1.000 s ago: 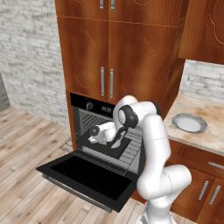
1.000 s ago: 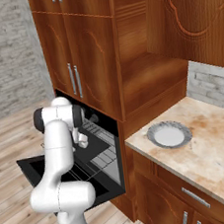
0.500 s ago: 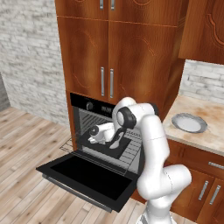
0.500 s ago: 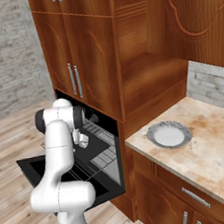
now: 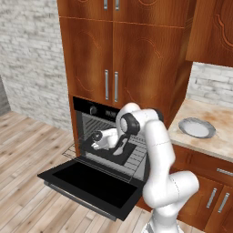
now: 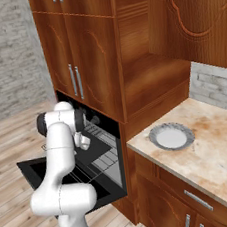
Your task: Take the baked cake out of the oven and place it on the plate for cooling. Then close the oven door.
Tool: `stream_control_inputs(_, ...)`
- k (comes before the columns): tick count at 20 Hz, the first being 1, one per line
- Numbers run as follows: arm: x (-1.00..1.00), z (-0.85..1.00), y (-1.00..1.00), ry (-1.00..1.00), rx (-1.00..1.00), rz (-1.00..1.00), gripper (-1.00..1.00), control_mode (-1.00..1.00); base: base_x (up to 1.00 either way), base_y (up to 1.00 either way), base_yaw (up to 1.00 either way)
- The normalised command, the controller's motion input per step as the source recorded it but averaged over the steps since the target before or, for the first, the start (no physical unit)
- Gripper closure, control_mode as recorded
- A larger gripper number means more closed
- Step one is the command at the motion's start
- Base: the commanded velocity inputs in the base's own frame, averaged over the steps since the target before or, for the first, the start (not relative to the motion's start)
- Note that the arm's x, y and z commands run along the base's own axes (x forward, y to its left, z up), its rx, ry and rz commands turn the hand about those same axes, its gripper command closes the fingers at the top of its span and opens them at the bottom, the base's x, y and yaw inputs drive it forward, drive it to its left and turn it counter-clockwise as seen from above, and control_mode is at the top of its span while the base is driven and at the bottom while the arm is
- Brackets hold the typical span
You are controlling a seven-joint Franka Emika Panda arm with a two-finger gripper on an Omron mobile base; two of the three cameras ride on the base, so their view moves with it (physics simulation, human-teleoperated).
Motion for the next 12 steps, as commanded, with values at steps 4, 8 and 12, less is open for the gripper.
stream_control_inputs(4,0.1,-0.12,0.0,0.01,0.0,0.0,-1.0,-1.0,0.0,0.0,0.0)
stream_control_inputs(8,0.09,-0.12,0.0,0.0,0.0,0.0,-1.0,-1.0,0.0,0.0,0.0)
stream_control_inputs(12,0.06,-0.09,0.0,0.0,0.0,0.0,-1.0,-1.0,0.0,0.0,0.0)
